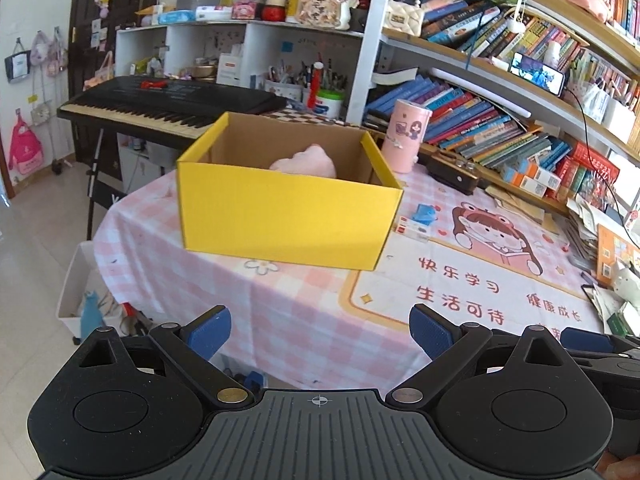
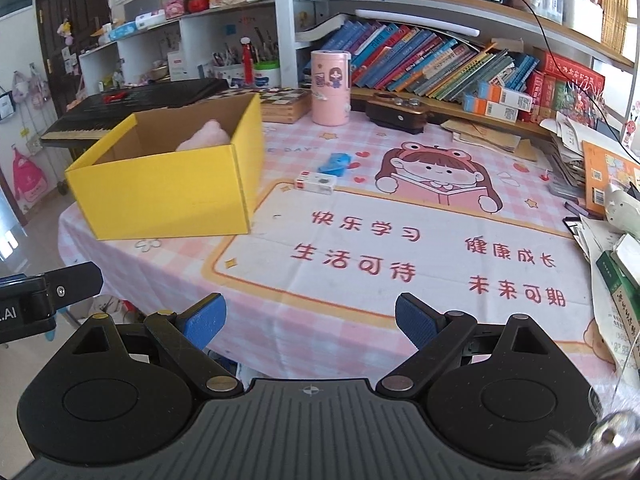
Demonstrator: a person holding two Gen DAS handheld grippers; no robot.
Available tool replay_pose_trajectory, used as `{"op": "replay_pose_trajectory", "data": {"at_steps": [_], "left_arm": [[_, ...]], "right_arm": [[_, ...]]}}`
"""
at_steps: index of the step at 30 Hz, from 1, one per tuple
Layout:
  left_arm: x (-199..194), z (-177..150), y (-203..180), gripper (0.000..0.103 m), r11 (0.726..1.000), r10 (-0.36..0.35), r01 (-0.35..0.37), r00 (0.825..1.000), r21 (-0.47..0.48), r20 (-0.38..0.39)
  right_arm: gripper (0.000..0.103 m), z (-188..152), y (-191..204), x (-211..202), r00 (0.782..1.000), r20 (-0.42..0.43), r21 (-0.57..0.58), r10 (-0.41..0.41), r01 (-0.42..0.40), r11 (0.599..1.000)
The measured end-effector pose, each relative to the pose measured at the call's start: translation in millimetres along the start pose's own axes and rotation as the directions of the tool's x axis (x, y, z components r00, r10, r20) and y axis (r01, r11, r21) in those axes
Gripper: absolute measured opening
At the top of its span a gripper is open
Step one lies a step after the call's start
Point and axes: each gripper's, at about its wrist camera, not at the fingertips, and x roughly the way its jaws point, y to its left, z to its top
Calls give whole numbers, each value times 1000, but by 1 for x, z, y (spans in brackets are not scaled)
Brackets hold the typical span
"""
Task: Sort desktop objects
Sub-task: 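Move both open grippers back over the mat toward the blue bag and staple box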
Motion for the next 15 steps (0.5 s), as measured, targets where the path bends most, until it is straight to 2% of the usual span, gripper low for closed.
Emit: {"op": "replay_pose_trajectory", "data": {"at_steps": [15], "left_arm": [[47, 17, -66, 98, 998, -44, 46, 998, 44, -45]], "right_arm": [[92, 24, -67, 31, 999, -33, 33, -43, 44, 998]]}}
